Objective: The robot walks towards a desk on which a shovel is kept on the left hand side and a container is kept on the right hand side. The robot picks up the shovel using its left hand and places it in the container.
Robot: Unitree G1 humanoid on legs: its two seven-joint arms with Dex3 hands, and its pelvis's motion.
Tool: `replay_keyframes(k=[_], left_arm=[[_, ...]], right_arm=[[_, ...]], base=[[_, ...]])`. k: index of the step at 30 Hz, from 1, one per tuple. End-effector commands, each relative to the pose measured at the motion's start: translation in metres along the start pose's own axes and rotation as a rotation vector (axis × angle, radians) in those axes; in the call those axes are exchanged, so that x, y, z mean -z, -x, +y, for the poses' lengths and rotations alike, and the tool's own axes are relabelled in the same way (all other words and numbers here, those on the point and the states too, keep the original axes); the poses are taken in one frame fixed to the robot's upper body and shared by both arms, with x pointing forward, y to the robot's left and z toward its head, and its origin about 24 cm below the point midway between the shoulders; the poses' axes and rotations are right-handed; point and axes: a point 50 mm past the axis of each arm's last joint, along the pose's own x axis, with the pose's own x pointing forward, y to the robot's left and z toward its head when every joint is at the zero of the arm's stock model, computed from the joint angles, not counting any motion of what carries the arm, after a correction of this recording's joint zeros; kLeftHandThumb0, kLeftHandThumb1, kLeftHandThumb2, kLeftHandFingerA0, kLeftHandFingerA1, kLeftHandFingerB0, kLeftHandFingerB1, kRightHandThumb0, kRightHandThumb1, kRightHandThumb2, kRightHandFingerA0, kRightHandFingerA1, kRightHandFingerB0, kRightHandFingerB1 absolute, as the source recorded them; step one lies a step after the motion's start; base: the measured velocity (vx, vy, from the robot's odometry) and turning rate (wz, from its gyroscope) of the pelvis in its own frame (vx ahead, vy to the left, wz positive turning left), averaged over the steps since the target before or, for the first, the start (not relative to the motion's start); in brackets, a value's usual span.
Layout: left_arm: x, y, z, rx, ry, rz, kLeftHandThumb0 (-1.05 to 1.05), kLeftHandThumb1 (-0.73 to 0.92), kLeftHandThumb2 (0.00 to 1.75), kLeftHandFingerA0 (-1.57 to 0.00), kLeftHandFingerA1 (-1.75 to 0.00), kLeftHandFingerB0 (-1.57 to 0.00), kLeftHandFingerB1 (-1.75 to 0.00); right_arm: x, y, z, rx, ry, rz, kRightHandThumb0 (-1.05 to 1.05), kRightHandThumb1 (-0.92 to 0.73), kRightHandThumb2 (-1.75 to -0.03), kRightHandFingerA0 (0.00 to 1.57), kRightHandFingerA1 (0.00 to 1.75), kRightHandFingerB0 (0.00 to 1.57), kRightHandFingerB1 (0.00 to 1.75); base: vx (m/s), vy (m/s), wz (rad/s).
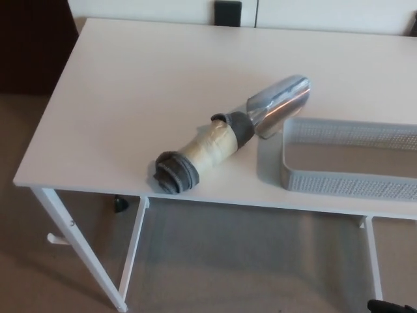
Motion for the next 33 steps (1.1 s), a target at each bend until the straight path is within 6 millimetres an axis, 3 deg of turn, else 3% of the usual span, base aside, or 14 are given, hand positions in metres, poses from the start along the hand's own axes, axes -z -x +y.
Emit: replay_keyframes(k=[1,6,8,9,12,14,16,19,20,21,22,23,29,33], left_arm=[[0.0,0.001,0.005,-0.025,-0.012,-0.008,-0.07,0.44,0.88,-0.36,-0.59,-0.24,-0.52],[0.001,0.002,0.006,-0.017,-0.01,-0.018,-0.08,0.44,0.89,-0.36,-0.6,-0.23,-0.52],[0.003,0.004,0.006,-0.021,-0.031,-0.021,-0.09,0.43,0.88,-0.38,-0.6,-0.24,-0.52],[0.004,0.008,0.005,-0.032,-0.098,-0.033,-0.18,0.58,0.57,-0.47,-0.45,-0.36,-0.37],[-0.016,0.023,-0.009,0.021,-0.368,-0.204,-0.39,0.46,0.67,-0.4,-0.51,-0.33,-0.43],[-0.044,0.04,-0.025,0.117,-0.481,-0.375,-0.48,0.43,0.7,-0.35,-0.5,-0.29,-0.43],[-0.095,0.076,-0.048,0.228,-0.525,-0.602,-0.57,0.41,0.71,-0.34,-0.5,-0.25,-0.41],[-0.148,0.119,-0.065,0.293,-0.556,-0.875,-0.58,0.39,0.72,-0.31,-0.5,-0.22,-0.41],[-0.151,0.122,-0.066,0.295,-0.557,-0.887,-0.58,0.39,0.72,-0.31,-0.5,-0.22,-0.41],[-0.167,0.136,-0.07,0.249,-0.586,-1.012,-0.63,0.39,0.73,-0.38,-0.52,-0.29,-0.44],[-0.184,0.152,-0.075,0.239,-0.604,-1.106,-0.58,0.46,0.54,-0.43,-0.45,-0.34,-0.33],[-0.205,0.165,-0.077,0.22,-0.654,-1.252,-0.62,0.38,0.73,-0.35,-0.51,-0.27,-0.42],[-0.258,0.184,-0.085,0.088,-0.768,-1.498,-0.62,0.36,0.75,-0.4,-0.61,-0.31,-0.5],[-0.301,0.177,-0.095,-0.008,-0.888,-1.566,-0.67,0.37,0.77,-0.37,-0.62,-0.28,-0.51]], right_arm=[[-0.001,0.001,-0.003,0.007,0.019,0.004,-0.23,-0.48,-0.6,0.54,0.5,0.43,0.45],[-0.002,0.001,-0.002,-0.006,0.044,0.001,-0.26,-0.47,-0.61,0.54,0.51,0.42,0.46],[-0.001,0.001,-0.001,-0.007,0.028,0.001,-0.16,-0.52,-0.55,0.57,0.48,0.43,0.42],[0.0,0.003,0.0,-0.012,0.034,0.006,-0.16,-0.52,-0.55,0.58,0.48,0.44,0.42],[-0.003,0.0,0.0,-0.016,0.042,0.002,-0.24,-0.48,-0.6,0.54,0.51,0.41,0.45],[-0.007,-0.002,0.001,-0.018,0.059,-0.003,-0.25,-0.48,-0.61,0.53,0.51,0.41,0.45],[-0.008,-0.005,0.0,-0.022,0.063,-0.007,-0.24,-0.49,-0.6,0.52,0.5,0.39,0.44],[-0.01,-0.006,0.0,-0.024,0.076,-0.014,-0.25,-0.49,-0.61,0.53,0.49,0.4,0.44],[-0.011,-0.006,0.0,-0.024,0.077,-0.014,-0.25,-0.49,-0.61,0.53,0.49,0.4,0.44],[-0.011,-0.006,0.0,-0.023,0.076,-0.013,-0.28,-0.48,-0.62,0.53,0.5,0.4,0.45],[-0.011,-0.006,0.001,-0.017,0.063,-0.01,-0.26,-0.49,-0.62,0.54,0.51,0.41,0.45],[-0.014,-0.008,0.002,-0.02,0.052,-0.011,-0.24,-0.49,-0.61,0.53,0.5,0.41,0.45],[-0.018,-0.01,0.004,-0.025,0.066,-0.011,-0.23,-0.49,-0.6,0.53,0.5,0.41,0.44],[-0.019,-0.013,0.006,-0.033,0.067,-0.018,-0.16,-0.52,-0.55,0.57,0.49,0.42,0.42]], base=[[0.0,0.0,0.0],[0.0,0.0,0.0],[0.0,0.0,0.0],[0.0,0.0,0.0],[0.0,0.0,0.0],[0.0,0.0,0.0],[0.0,0.0,0.0],[0.0,0.0,0.0],[0.0,0.0,0.0],[0.0,0.0,0.0],[0.0,0.0,0.0],[0.0,0.0,0.0],[0.0,0.0,0.0],[0.0,0.0,0.0]])
